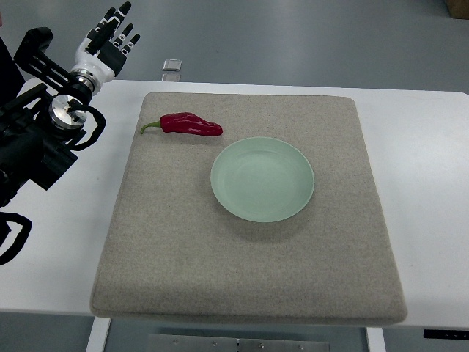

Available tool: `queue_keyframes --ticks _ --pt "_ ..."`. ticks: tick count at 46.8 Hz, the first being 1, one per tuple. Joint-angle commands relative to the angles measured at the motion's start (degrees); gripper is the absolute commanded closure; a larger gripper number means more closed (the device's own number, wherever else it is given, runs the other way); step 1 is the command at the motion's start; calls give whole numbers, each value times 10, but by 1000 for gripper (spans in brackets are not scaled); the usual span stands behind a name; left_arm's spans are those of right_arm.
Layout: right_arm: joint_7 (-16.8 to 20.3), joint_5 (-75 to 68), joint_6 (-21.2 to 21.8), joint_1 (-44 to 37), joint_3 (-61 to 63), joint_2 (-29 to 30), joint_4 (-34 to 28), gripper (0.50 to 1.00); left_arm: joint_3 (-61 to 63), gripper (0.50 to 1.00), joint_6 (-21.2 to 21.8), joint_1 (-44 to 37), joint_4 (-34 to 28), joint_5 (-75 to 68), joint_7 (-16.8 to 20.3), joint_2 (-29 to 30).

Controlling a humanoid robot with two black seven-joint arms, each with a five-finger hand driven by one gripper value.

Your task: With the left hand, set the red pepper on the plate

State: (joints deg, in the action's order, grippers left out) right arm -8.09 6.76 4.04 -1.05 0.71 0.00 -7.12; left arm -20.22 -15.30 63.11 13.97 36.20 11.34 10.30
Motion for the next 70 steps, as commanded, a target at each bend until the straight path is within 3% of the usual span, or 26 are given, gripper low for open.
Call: queue_keyframes --ticks 1,47,58,70 --pt "0 0 0 0 0 0 0 572 0 508 0 0 0 0 0 0" --pt "0 0 0 0 0 0 0 572 0 508 0 -3 -3 0 0 4" --pt "0 0 0 0 0 0 0 572 3 508 -30 -3 -4 -1 0 4" --pt "0 0 0 0 1 0 0 572 1 512 -29 -2 -5 -60 0 8"
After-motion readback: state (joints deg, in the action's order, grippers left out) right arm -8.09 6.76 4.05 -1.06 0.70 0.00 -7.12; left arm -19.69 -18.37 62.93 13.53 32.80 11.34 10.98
